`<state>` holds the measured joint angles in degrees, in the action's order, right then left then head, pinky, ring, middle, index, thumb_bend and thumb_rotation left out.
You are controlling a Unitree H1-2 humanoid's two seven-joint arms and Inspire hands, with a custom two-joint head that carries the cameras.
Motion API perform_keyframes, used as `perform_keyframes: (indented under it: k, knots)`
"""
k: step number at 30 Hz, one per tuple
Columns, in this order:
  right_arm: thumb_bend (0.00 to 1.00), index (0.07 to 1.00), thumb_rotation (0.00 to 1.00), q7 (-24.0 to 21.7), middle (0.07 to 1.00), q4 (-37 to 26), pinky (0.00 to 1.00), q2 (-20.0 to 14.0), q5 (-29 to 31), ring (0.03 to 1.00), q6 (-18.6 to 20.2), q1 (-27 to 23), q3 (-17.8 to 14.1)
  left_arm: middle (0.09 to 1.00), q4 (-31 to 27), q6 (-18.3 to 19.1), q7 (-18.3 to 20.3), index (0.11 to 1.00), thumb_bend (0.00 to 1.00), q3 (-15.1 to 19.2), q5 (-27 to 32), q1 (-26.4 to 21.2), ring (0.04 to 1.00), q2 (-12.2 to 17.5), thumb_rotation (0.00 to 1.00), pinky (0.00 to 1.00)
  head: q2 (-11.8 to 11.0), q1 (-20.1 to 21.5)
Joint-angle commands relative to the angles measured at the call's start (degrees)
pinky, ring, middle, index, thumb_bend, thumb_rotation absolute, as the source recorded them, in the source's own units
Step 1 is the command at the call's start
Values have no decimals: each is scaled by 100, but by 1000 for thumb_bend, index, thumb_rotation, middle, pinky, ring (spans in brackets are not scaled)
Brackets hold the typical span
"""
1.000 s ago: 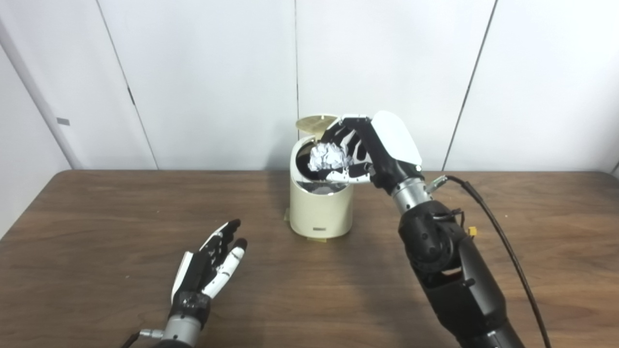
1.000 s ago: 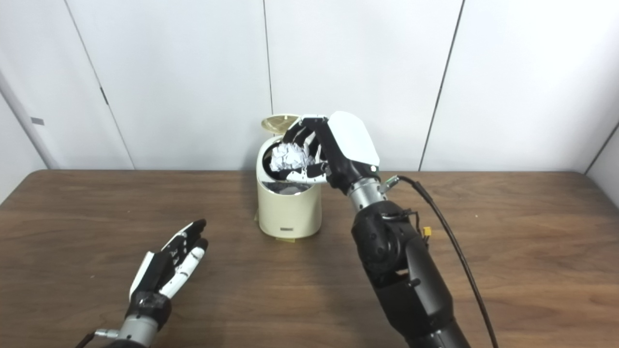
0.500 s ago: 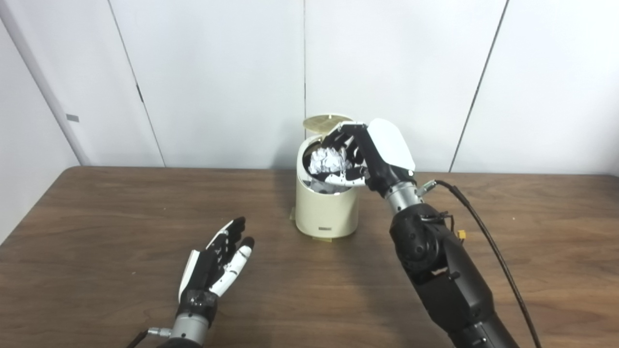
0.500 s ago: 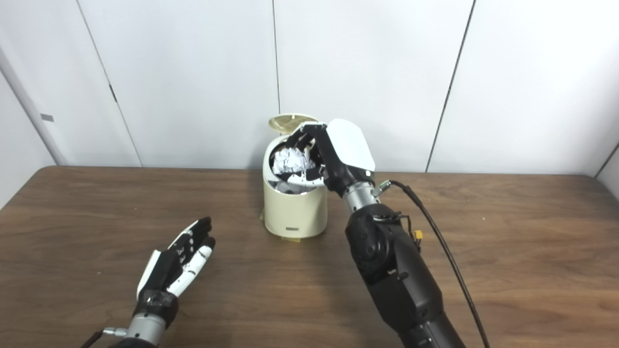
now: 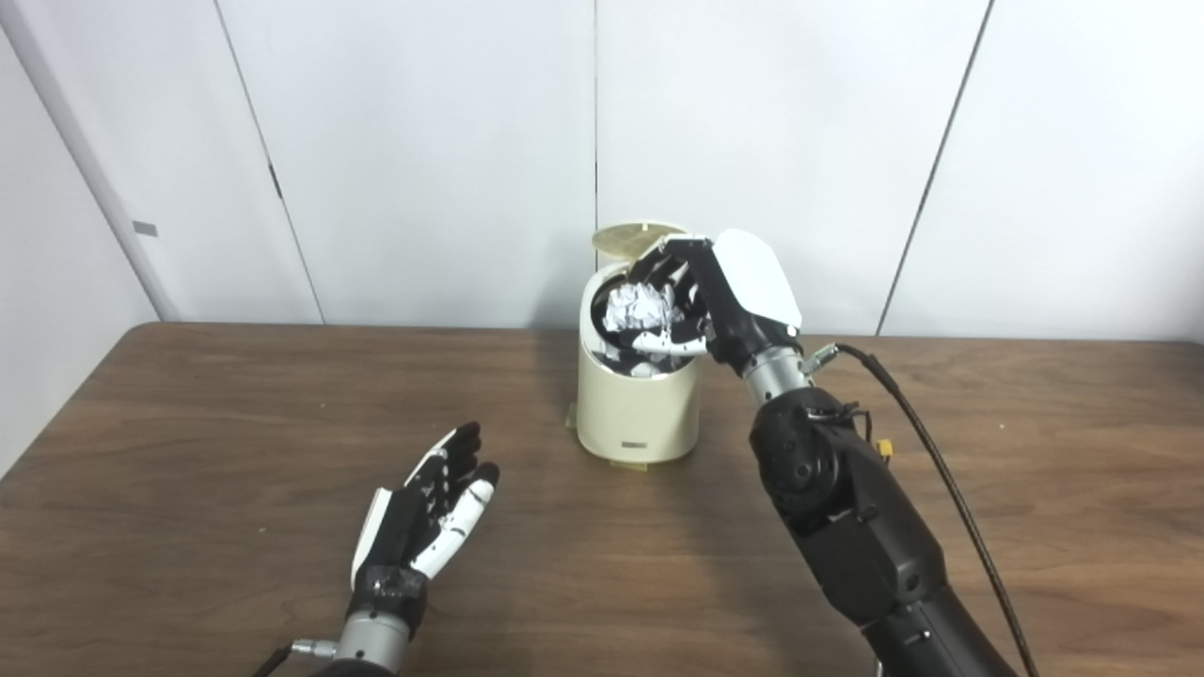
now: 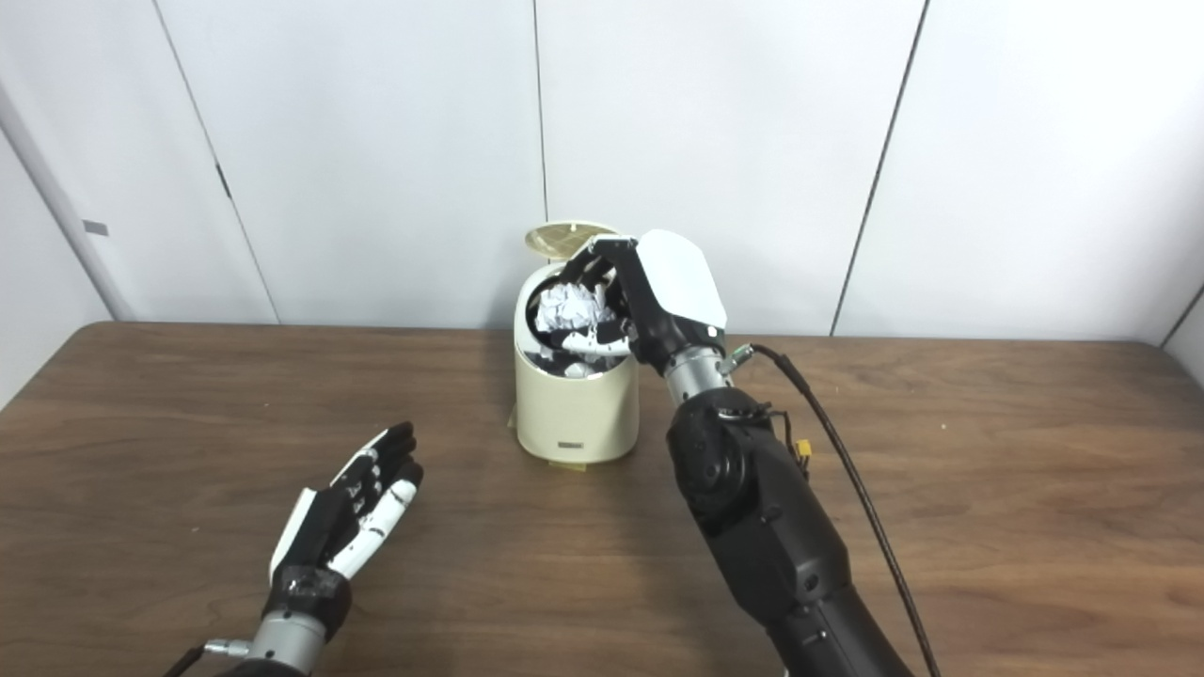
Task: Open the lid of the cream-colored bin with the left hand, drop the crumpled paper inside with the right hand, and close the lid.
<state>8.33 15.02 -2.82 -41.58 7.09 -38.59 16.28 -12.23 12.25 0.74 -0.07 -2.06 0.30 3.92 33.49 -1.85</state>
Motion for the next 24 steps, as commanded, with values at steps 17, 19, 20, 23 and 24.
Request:
perform_keyframes:
  k: [17,19,20,23,24]
  knots:
    - [510,500,0,-405,618,-73,385,-220,-89,455,297,-401,130,918,-59,-132,38,951,548,-31,38,-110,927,-68,532,901,29,-10]
    - [819,626,28,-433,642,-89,408,-232,-110,510,325,-392,153,917,-65,-139,33,949,540,-42,5,-109,923,-59,533,893,29,-10]
    - [859,642,32,-453,644,-108,414,-240,-114,518,334,-386,164,917,-71,-142,33,949,538,-45,-1,-106,922,-57,533,891,45,-9]
    - [901,658,40,-504,644,-158,421,-258,-121,523,368,-373,200,916,-98,-114,22,946,546,-47,-13,-103,921,-65,534,893,45,-9]
    - [903,658,41,-511,642,-172,419,-261,-121,523,372,-369,208,915,-109,-99,20,945,547,-44,-5,-102,921,-72,531,893,72,-10]
